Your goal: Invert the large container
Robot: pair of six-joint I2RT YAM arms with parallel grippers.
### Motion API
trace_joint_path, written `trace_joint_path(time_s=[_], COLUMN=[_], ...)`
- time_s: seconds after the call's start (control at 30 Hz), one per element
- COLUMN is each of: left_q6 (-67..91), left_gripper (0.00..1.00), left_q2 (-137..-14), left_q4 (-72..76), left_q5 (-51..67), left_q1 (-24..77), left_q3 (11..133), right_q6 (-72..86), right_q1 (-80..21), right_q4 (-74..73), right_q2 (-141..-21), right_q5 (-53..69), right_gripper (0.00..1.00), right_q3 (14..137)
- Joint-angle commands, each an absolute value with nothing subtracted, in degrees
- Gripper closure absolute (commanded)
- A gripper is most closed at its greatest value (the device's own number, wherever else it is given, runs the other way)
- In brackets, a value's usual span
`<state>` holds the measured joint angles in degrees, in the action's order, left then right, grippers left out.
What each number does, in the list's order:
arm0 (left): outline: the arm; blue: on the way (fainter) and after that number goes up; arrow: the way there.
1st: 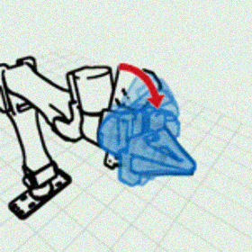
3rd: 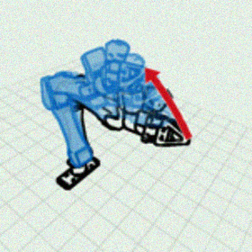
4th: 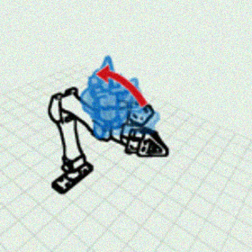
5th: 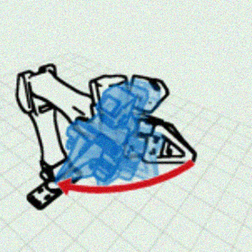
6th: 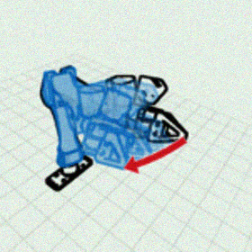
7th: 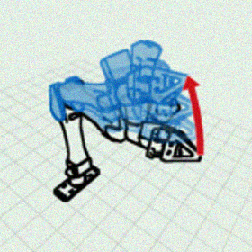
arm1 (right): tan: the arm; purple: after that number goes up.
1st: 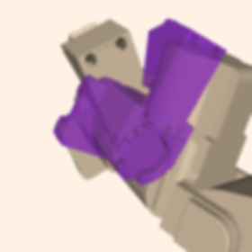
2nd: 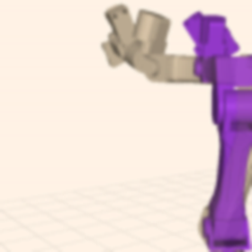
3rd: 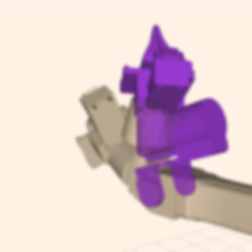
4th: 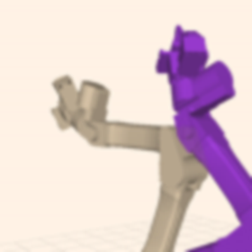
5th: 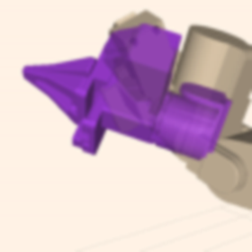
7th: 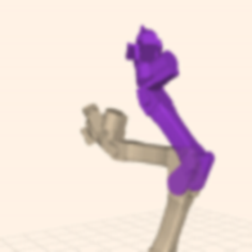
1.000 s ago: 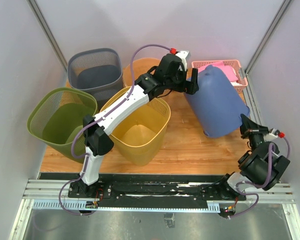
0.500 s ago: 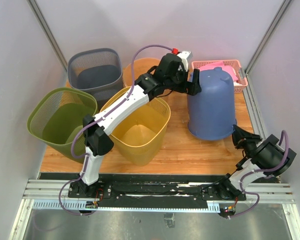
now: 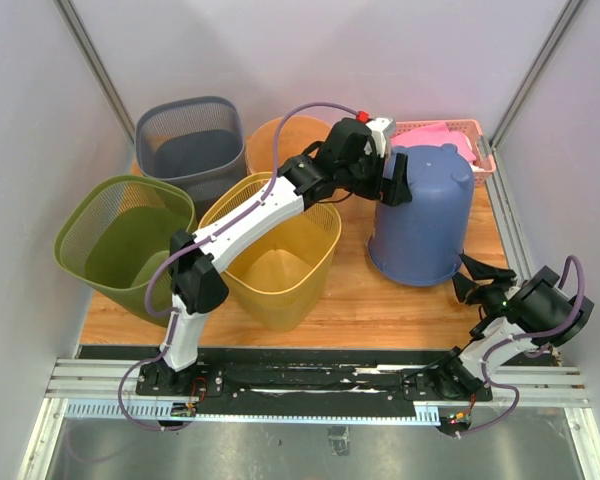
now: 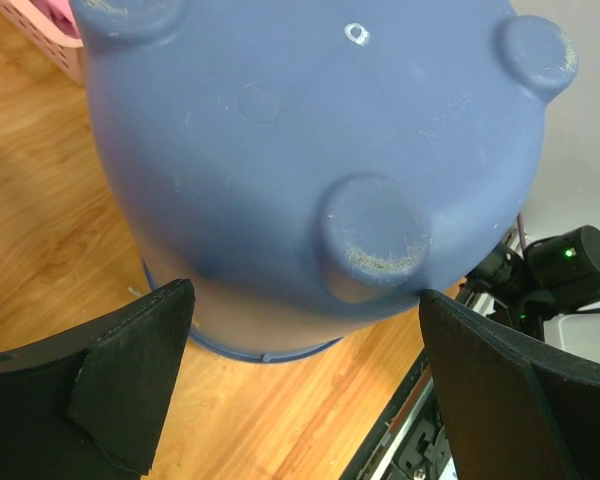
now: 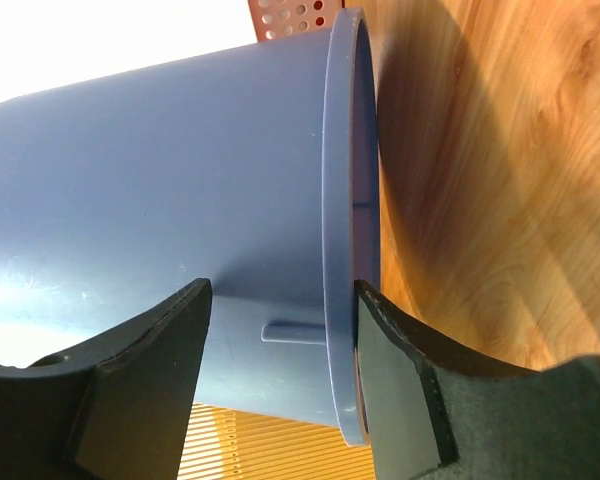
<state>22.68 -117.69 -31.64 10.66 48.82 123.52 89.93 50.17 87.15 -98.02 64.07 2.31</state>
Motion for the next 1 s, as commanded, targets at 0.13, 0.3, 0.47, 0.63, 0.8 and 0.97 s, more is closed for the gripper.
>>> trace_joint_path(time_s=[0.13,0.3,0.47,0.63,0.8,0.97], left_q6=[22.53,22.31,22.06,22.32,22.11,20.07], left_gripper=[0.01,0.01,0.01,0.01,0.01,0.01], left_q2=[-114.90,-114.52,-114.72,-115.52,-115.39,-112.04], left_q4=[-30.30,-30.33,-29.96,-29.49,-29.40,-29.37], left_q5=[12.15,11.53,11.27,12.04,13.05,13.77], left_q1=[49.22,49.22,49.19,49.13,49.16,49.21], left_q3=[121.80,121.57,121.14,121.24,121.24,120.89], right_q6=[80.25,54.03,40.80,36.36,30.81,30.10], right_q1=[50.16,50.19,50.19,50.16,50.18,47.83], right_q4=[73.23,20.91,-9.82,-18.58,-28.76,-35.84], right_q2=[-91.79,-72.43,-55.17,-51.72,-49.87,-43.60], right_q5=[63.94,56.64,41.24,36.96,35.30,34.58], right_gripper=[0.40,0.37,0.31,0.29,0.29,0.29], right_q3=[1.95,10.28,18.60,22.05,28.13,36.15])
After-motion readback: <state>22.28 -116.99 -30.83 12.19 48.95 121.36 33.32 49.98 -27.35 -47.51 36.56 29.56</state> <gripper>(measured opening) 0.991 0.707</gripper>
